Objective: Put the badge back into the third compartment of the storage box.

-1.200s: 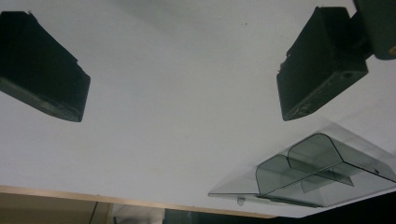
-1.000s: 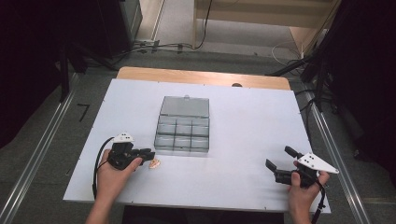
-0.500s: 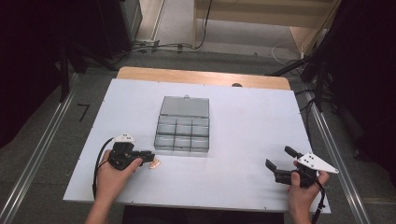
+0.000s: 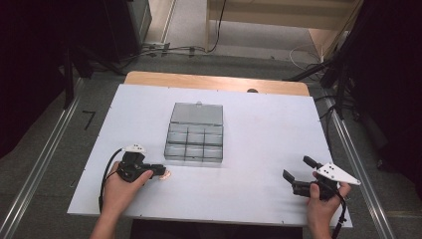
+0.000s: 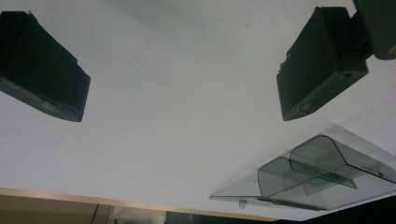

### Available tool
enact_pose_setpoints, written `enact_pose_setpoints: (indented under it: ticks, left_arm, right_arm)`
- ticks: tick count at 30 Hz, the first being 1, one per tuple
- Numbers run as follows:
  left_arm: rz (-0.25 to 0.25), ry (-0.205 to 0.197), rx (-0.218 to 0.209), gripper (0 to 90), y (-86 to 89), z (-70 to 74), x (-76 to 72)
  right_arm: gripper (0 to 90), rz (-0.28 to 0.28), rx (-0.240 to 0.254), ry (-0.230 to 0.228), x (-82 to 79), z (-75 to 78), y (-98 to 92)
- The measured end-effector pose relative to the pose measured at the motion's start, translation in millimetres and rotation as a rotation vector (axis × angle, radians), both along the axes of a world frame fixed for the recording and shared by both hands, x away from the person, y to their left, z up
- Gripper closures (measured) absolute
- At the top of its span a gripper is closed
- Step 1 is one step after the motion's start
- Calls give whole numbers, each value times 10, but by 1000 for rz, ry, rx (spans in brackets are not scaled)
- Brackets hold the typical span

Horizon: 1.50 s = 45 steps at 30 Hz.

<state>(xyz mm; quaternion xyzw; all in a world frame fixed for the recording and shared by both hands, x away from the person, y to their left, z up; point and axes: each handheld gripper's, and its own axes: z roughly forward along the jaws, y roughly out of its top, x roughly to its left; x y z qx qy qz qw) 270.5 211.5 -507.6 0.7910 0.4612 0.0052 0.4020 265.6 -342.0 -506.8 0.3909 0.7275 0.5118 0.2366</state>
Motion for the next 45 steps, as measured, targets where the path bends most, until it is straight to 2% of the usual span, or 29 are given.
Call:
enact_pose_setpoints:
  ticks: [13, 15, 16, 17, 25, 36, 45]
  left_arm:
    - [-8, -16, -16, 848, -6, 33, -29]
    - [-15, -20, -16, 857, -1, 45, -38]
    - [-27, -18, -37, 883, 5, 51, -43]
    - [-34, -18, -41, 883, 2, 56, -47]
    - [-57, -32, -44, 900, -19, 68, -65]
    - [-29, -88, -16, 900, -11, 108, -94]
    - [-15, -128, -29, 900, -10, 174, -121]
  right_arm:
    - [12, -3, -2, 2, 0, -1, 3]
    - [12, -3, -4, 2, 1, 0, 4]
    - [12, -3, -4, 4, 0, 0, 5]
    - [12, -3, -4, 4, 0, 0, 5]
    - [12, -4, -7, 1, 2, 0, 4]
    - [12, -3, -2, 1, 2, 0, 1]
    - [12, -4, -3, -2, 0, 0, 2]
